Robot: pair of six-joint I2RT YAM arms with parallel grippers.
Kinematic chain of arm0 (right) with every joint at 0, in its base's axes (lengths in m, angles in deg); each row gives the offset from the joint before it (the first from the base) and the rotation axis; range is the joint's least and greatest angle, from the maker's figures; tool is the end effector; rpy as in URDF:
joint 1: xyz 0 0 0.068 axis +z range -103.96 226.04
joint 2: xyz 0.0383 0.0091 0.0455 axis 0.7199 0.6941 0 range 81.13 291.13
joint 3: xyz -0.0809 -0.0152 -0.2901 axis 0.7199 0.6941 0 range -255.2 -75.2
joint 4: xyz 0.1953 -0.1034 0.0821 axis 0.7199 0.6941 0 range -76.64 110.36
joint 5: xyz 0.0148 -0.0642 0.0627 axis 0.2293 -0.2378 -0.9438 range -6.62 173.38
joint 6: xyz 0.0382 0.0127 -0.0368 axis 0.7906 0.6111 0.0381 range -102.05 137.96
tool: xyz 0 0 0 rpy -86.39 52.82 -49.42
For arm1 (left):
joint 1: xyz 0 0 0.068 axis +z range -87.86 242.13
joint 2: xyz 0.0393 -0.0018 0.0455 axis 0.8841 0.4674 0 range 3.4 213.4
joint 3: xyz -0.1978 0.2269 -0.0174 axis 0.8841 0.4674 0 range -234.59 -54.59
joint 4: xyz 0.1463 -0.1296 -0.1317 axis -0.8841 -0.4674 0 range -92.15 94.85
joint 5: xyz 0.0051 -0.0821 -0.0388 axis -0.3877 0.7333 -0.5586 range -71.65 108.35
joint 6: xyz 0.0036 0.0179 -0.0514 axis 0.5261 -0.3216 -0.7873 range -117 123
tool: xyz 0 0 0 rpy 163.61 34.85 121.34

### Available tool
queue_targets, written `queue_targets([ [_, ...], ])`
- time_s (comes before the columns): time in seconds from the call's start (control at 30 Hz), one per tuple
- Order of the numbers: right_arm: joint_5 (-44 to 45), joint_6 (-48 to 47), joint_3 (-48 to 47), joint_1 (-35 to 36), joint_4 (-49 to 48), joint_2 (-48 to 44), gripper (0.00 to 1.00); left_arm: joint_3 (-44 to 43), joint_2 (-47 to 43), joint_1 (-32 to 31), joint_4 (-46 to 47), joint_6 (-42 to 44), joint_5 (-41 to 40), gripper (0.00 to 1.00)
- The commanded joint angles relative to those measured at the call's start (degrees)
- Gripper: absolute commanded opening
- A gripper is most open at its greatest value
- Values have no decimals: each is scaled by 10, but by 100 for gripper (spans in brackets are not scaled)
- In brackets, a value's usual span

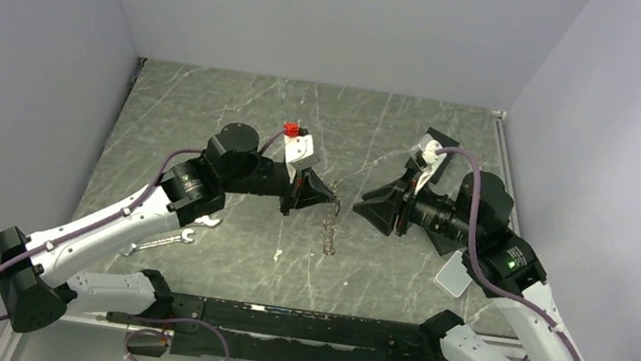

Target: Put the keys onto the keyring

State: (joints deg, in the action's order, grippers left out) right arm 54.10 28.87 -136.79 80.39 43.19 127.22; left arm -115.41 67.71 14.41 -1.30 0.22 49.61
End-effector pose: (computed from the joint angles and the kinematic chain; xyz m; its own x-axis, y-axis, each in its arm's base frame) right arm 0.0827 0.0782 0.4147 -0.3680 -0.0514 -0.9284 -0.8287 0.4711 0.3024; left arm 0.1320 -0.1734 0.4071 -0.1600 0.1143 -0.9805 0.9700 0.2023 -0.1347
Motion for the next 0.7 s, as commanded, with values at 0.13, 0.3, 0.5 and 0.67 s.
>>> queue_targets([
  [0.13, -60, -44, -16, -1, -88, 22, 40, 8, -34, -1, 84, -31, 47, 0],
  [0.3, -104, -51, -37, -1, -92, 45, 38, 5, -38, -1, 84, -35, 80, 0],
  [0.5, -144, -41, -42, 0, -102, 55, 38, 8, -39, -1, 85, -40, 97, 0],
  [0.67, -166, -36, -40, 0, -103, 62, 35, 15, -44, -2, 96, -45, 94, 0],
])
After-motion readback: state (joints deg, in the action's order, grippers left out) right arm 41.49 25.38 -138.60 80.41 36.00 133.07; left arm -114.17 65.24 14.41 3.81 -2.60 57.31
